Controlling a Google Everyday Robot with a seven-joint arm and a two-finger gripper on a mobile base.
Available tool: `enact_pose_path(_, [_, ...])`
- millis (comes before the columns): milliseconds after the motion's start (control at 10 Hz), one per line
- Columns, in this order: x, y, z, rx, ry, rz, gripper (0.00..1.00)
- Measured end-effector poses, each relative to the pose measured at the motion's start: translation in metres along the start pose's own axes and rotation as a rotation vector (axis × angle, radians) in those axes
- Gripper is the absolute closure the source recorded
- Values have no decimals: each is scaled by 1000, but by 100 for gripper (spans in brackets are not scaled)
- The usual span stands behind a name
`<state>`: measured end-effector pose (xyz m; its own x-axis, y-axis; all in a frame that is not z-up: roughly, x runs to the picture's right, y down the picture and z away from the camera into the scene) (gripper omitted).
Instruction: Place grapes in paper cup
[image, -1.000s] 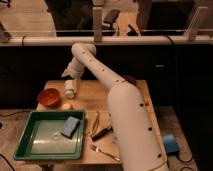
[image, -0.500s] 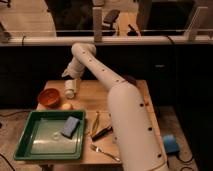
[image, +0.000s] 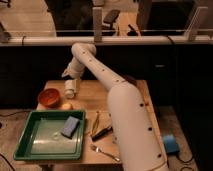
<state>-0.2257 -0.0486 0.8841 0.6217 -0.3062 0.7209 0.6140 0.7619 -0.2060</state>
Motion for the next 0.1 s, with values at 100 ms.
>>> enact_pose_path(100, [0,0,0,0,0,0,20])
